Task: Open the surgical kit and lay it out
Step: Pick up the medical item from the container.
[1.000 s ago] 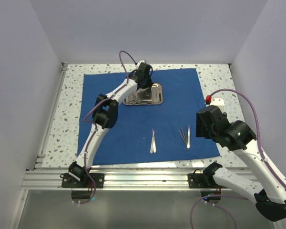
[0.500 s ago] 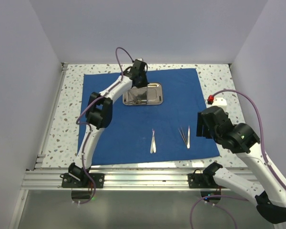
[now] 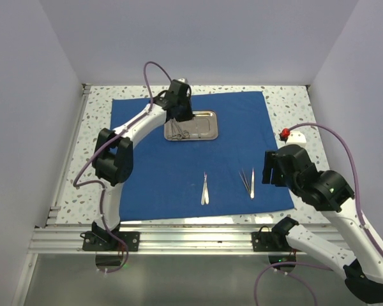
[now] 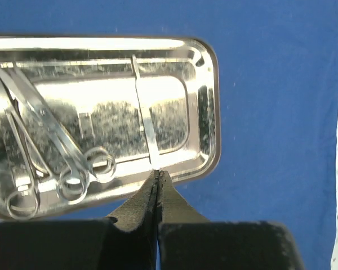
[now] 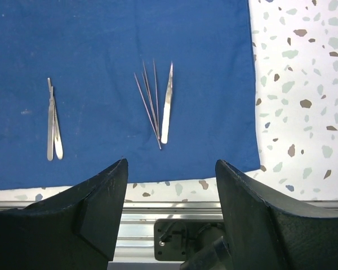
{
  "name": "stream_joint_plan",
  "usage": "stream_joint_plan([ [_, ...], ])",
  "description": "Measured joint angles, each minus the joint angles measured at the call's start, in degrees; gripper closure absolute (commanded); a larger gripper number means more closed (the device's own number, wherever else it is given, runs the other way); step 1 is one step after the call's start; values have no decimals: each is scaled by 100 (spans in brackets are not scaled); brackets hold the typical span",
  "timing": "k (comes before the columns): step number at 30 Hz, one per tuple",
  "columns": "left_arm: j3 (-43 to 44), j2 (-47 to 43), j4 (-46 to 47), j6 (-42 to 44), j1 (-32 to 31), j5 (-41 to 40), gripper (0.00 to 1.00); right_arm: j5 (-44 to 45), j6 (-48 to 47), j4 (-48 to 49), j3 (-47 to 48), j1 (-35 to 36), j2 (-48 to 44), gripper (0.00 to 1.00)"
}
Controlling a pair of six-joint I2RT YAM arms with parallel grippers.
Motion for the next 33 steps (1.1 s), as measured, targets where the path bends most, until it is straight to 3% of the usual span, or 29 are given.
stream_joint_plan([
  [2,-354,-260,13,-2,-66,2,100,-79,-31,52,-42,0,2,33],
  [4,-518,-380,-13,-9,-125,0,83,-199,-52,129,-111,0,2,33],
  [5,-520,-385,-28,-13,-157,2,67,-243,-72,157,-142,0,9,33],
  [8,-323,-229,-181,-28,-269,-129,54,-391,-109,192,-186,0,39,33],
  [14,1207,868,-859,-57,-662,-828,52,-498,-186,181,-186,0,42,33],
  [17,1563,1224,-1108,-61,-841,-1045,53,-492,-210,162,-186,0,11,33],
  [25,1685,1617,-1849,-57,-940,-1611,53,-461,-245,79,-173,0,-4,33],
  [33,1668,1674,-1915,-46,-940,-1825,53,-433,-289,68,-170,0,170,33],
])
